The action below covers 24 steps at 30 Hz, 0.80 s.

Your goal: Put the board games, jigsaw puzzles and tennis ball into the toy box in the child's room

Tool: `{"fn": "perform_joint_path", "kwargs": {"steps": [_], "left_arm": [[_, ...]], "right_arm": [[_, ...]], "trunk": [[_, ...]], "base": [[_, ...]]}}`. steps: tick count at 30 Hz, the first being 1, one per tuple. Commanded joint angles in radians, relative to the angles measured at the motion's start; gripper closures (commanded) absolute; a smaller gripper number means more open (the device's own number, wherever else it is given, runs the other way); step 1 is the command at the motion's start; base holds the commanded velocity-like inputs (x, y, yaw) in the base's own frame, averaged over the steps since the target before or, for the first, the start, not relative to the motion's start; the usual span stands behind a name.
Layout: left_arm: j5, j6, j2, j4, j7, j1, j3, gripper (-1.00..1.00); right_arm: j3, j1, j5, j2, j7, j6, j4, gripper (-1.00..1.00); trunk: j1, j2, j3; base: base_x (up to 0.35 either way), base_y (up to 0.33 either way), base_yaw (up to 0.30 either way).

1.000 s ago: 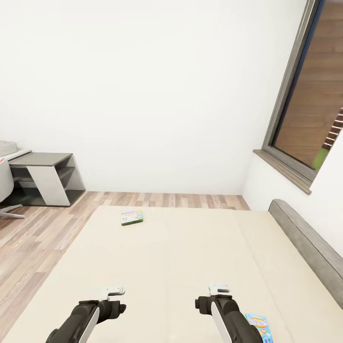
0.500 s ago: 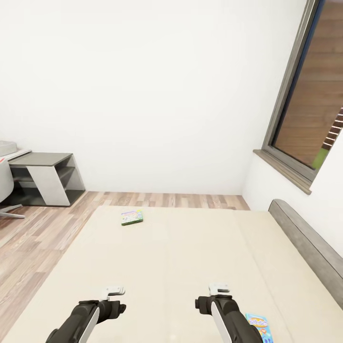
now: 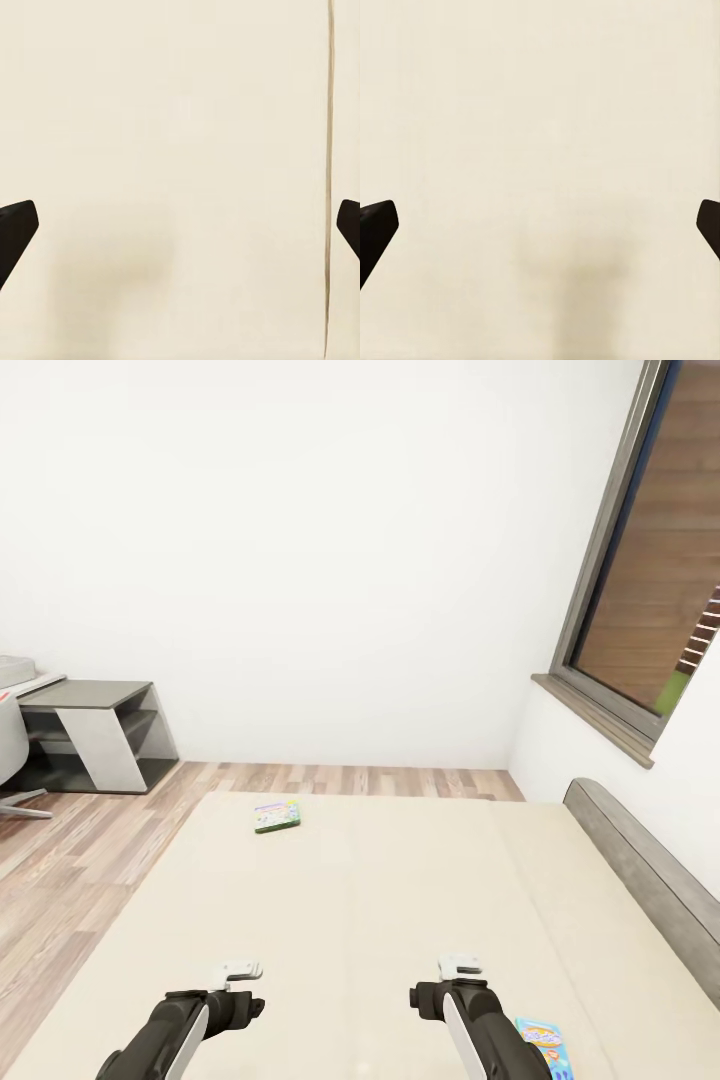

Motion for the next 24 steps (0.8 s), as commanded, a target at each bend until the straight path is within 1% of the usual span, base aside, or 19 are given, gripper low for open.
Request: {"fn": "perform_joint_path", "kwargs": {"steps": [1, 24], "left_arm": [[0.002, 0.006, 0.0, -0.002, -0.005, -0.001, 0.003, -1.0], [0.002, 0.007, -0.001, -0.002, -0.011, -0.001, 0.001, -1.0]], "right_arm": [[0.0, -0.001, -0.004, 0.0, -0.005, 0.005, -0.001, -1.0], [0.001, -0.001, -0.004, 0.0, -0.005, 0.003, -0.001, -1.0]], "trunk": [[0.001, -0.002, -0.002], [0.001, -0.002, -0.002]], "base": [[0.0, 0.0, 0.0], [0.0, 0.0, 0.0]]}}
